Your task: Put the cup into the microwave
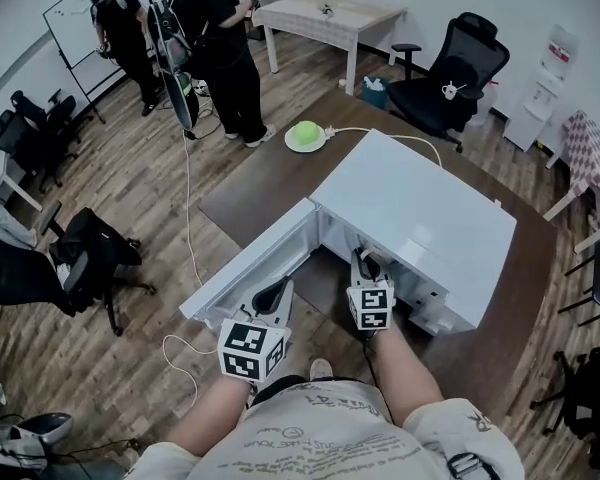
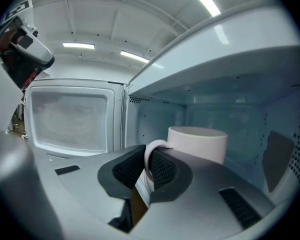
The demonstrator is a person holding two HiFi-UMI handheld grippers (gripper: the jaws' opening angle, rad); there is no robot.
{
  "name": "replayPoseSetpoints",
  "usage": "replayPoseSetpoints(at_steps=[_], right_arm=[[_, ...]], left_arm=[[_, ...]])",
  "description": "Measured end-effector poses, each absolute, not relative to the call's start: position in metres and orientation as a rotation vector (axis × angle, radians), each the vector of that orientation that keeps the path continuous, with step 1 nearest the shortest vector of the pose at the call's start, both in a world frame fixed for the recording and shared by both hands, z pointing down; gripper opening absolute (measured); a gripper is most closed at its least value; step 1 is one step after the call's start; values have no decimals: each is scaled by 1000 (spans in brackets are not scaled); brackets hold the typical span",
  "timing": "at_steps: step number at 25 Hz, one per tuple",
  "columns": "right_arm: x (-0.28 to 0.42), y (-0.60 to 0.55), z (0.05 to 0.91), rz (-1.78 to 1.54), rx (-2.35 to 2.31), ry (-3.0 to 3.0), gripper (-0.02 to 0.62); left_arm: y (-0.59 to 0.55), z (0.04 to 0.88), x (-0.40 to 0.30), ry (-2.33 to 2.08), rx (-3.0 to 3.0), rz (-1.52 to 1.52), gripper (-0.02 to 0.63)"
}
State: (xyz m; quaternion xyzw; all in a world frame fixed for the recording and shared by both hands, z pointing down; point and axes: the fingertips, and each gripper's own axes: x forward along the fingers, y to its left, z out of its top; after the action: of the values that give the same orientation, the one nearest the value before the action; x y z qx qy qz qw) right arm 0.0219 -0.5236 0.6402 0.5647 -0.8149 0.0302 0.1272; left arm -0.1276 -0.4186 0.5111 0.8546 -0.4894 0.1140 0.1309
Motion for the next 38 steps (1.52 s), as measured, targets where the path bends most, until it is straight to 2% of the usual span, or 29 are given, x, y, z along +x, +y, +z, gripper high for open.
replayPoseSetpoints(at_steps=[15, 19, 23, 35, 37, 38], right_arm=[[24, -544, 657, 130, 1705, -2349, 32], [23, -540, 665, 137, 1705, -2305, 81], [30, -534, 669, 157, 1733, -2263, 94], [38, -495, 655, 207, 1800, -2176, 92], [38, -486, 644, 232, 1810, -2184, 46], [37, -482, 638, 245, 1811, -2198, 46]], left_arm=[[-436, 521, -121, -1363, 2496, 360, 13], [-436, 517, -118, -1340, 2520, 337, 13], [-437, 511, -114, -1314, 2551, 310, 13], [-443, 506, -107, -1254, 2572, 269, 13], [-445, 503, -105, -1239, 2577, 256, 13], [-445, 503, -104, -1234, 2578, 250, 13]])
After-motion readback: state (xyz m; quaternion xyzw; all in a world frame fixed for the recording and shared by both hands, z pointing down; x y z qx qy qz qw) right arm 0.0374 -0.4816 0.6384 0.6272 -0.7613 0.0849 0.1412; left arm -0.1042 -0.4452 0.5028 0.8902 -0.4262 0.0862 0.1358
